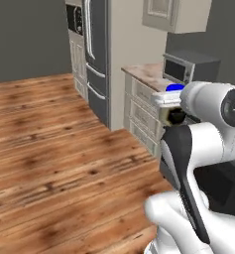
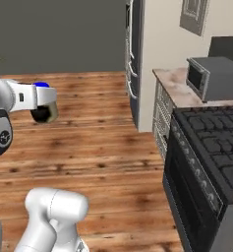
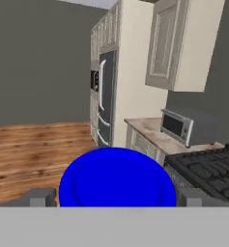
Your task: Move the mayonnaise and condiment bottle from the cabinet to the dining counter.
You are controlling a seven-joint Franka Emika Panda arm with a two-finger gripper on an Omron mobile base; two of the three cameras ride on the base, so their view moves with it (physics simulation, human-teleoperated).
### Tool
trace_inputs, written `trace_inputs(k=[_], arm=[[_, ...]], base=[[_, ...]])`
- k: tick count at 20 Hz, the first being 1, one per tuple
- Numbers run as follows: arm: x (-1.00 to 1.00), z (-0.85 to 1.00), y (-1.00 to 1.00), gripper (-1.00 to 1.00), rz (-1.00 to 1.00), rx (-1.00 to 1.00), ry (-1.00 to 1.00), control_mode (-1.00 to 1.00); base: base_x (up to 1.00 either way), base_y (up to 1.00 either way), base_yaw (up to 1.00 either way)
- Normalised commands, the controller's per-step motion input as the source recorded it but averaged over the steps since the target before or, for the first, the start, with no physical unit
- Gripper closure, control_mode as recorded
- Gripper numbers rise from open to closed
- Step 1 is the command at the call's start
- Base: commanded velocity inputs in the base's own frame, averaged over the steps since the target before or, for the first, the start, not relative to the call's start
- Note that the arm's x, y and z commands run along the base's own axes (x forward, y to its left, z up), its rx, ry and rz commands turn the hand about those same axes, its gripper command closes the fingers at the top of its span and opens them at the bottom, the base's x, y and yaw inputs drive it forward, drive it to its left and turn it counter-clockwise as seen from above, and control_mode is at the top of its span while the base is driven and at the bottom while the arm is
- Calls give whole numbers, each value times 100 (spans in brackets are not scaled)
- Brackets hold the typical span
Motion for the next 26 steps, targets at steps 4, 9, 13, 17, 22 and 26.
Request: trace_inputs(k=[4, 9, 13, 17, 22, 26], arm=[[0, 0, 0, 100, 0, 0, 0, 100], [0, 0, 0, 100, 0, 0, 0, 100], [0, 0, 0, 100, 0, 0, 0, 100], [0, 0, 0, 100, 0, 0, 0, 100], [0, 0, 0, 100, 0, 0, 0, 100], [0, 0, 0, 100, 0, 0, 0, 100]], base=[[100, 23, 58], [100, 27, 39], [100, 33, 20], [100, 41, 7], [100, 36, 8], [100, 38, 8]])
